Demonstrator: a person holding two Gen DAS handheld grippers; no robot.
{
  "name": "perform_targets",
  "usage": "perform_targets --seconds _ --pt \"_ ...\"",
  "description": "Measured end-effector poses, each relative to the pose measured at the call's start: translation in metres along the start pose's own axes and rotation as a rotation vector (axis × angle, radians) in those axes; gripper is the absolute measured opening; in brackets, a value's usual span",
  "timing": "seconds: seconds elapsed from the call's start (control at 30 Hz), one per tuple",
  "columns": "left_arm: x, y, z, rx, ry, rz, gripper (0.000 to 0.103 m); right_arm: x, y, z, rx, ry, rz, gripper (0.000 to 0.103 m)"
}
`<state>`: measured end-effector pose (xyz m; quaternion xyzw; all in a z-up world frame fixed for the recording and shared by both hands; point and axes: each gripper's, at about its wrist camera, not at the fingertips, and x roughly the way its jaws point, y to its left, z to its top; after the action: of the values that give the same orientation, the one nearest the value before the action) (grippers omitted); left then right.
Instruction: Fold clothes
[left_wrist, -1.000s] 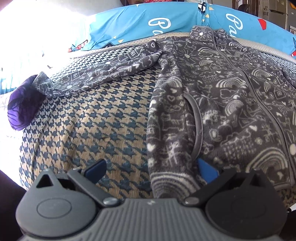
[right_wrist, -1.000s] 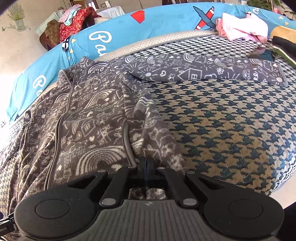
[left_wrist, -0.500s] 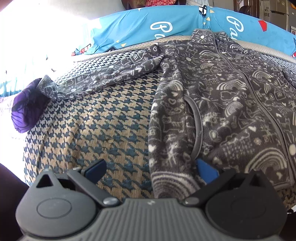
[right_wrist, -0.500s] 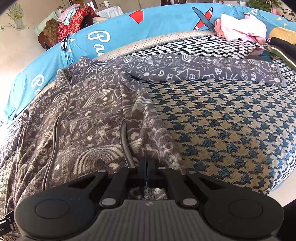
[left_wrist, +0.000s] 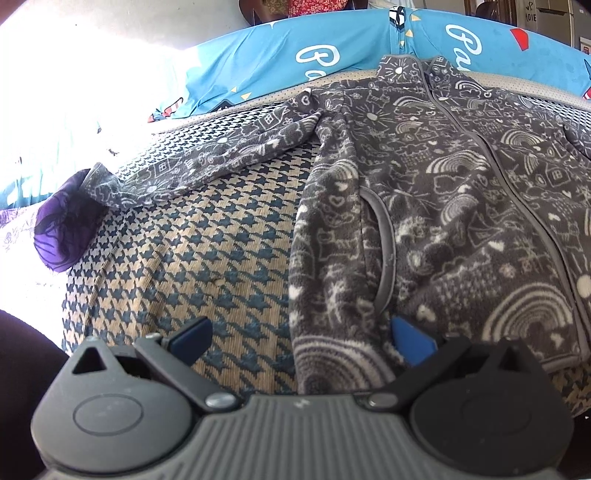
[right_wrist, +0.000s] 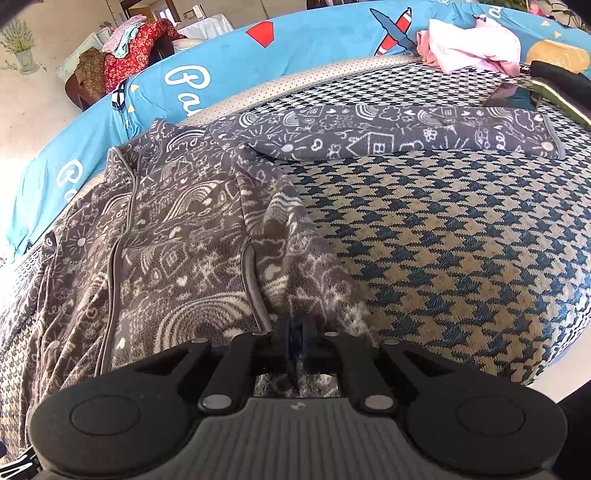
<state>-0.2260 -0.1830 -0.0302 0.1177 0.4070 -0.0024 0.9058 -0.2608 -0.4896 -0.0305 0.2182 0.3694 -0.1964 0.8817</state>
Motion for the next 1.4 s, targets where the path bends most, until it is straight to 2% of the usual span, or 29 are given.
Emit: perform_targets --seconds 0.1,0.37,0.67,0.8,0.93,1.07,1.4 --pt "-0.002 0.0 0.001 -0.015 0.001 -0.005 0.103 0.0 0.002 -0.001 -0.003 -0.005 -0.006 0.005" --pt "-0.014 -0.008 0.008 -0.065 0.001 -0.087 0.103 0.0 0.001 -0.002 0.031 -0.017 -0.005 0.007" --pt "-0.027 -0.047 0.009 0.007 -0.025 -0.151 0.103 -0.001 0.004 -0.003 0.013 -0.026 -0.021 0.007" --pt "-0.025 -0.059 0.01 0.048 -0.043 -0.143 0.103 -0.001 0.001 -0.003 0.01 -0.024 -0.007 0.007" --pt "-0.012 -0.059 0.011 0.033 0.007 -0.14 0.103 -0.001 -0.002 -0.003 0.013 -0.024 0.006 0.006" --pt "-0.002 -0.048 0.01 -0.036 0.051 -0.184 0.103 -0.001 -0.002 -0.004 0.013 -0.025 0.008 0.006" --pt "-0.001 -0.047 0.009 -0.046 0.072 -0.185 0.103 -0.001 -0.001 -0.003 0.016 -0.023 0.007 0.006"
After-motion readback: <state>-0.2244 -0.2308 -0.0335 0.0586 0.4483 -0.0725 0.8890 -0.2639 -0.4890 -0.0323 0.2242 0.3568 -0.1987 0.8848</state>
